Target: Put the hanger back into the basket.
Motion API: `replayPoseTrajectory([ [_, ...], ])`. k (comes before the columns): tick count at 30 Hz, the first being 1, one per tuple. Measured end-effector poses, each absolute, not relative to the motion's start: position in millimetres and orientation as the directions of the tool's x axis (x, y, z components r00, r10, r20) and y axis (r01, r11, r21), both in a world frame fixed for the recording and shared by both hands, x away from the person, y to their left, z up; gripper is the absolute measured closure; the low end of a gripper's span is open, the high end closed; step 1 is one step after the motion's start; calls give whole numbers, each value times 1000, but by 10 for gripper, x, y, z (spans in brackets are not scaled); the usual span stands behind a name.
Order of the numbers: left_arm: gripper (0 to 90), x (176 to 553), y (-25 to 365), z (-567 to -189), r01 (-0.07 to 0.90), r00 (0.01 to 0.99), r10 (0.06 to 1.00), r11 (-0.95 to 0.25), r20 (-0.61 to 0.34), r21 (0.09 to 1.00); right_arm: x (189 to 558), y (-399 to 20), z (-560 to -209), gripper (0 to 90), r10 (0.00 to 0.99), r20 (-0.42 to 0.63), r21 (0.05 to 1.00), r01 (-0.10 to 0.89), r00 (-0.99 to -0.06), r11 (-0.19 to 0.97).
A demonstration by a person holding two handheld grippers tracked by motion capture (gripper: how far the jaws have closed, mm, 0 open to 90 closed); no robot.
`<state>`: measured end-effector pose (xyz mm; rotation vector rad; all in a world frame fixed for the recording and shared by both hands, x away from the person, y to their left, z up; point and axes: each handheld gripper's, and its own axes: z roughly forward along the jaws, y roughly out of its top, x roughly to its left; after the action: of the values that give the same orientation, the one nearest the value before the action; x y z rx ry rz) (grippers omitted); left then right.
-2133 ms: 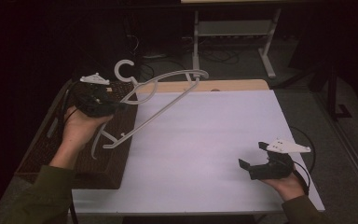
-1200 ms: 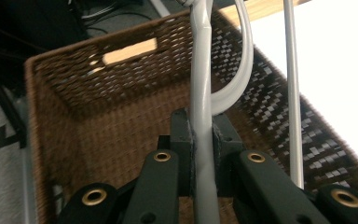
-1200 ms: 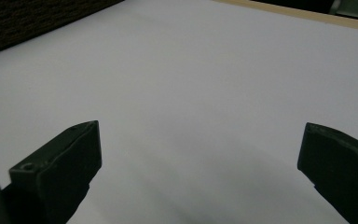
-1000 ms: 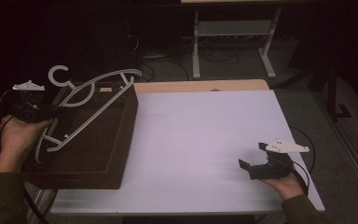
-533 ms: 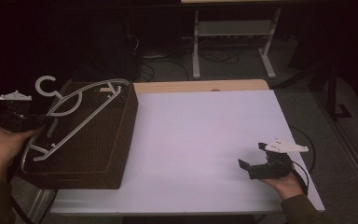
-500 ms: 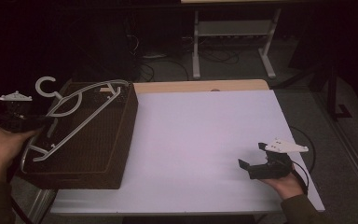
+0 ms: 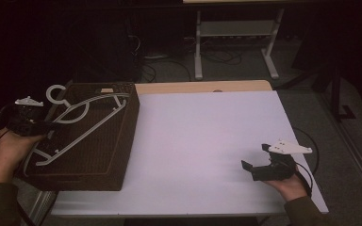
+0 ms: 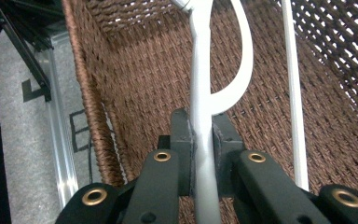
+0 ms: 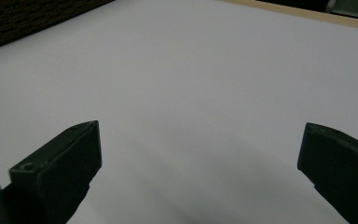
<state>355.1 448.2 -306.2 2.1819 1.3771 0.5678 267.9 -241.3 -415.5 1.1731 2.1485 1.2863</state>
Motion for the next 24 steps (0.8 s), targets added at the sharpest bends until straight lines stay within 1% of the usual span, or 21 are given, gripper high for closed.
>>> replayPoseTrajectory([
  [7,812,3586,4466,-3178,721,417,906,-376,69,582,2677,-2413,-4153,0,807,95,854,465,-582,235],
  [8,798,3586,4473,-3186,720,419,906,-371,59,586,2678,-2414,-4153,0,807,95,854,465,-583,235],
  [10,690,3583,4480,-3188,719,414,908,-365,58,591,2679,-2416,-4153,0,807,92,855,462,-584,236],
  [12,647,3569,4507,-3164,713,406,912,-352,52,607,2679,-2417,-4153,0,807,94,855,463,-583,235],
  [14,634,3559,4512,-3152,710,409,912,-346,41,613,2679,-2414,-4154,0,807,95,854,465,-583,235],
  [19,545,3549,4496,-3126,704,407,913,-336,33,626,2680,-2417,-4151,0,806,86,857,456,-585,240],
  [22,525,3540,4473,-3103,696,409,912,-334,32,636,2676,-2418,-4150,0,807,90,855,460,-584,238],
  [24,494,3525,4451,-3065,685,409,912,-328,30,650,2676,-2420,-4146,0,806,87,858,455,-585,237],
])
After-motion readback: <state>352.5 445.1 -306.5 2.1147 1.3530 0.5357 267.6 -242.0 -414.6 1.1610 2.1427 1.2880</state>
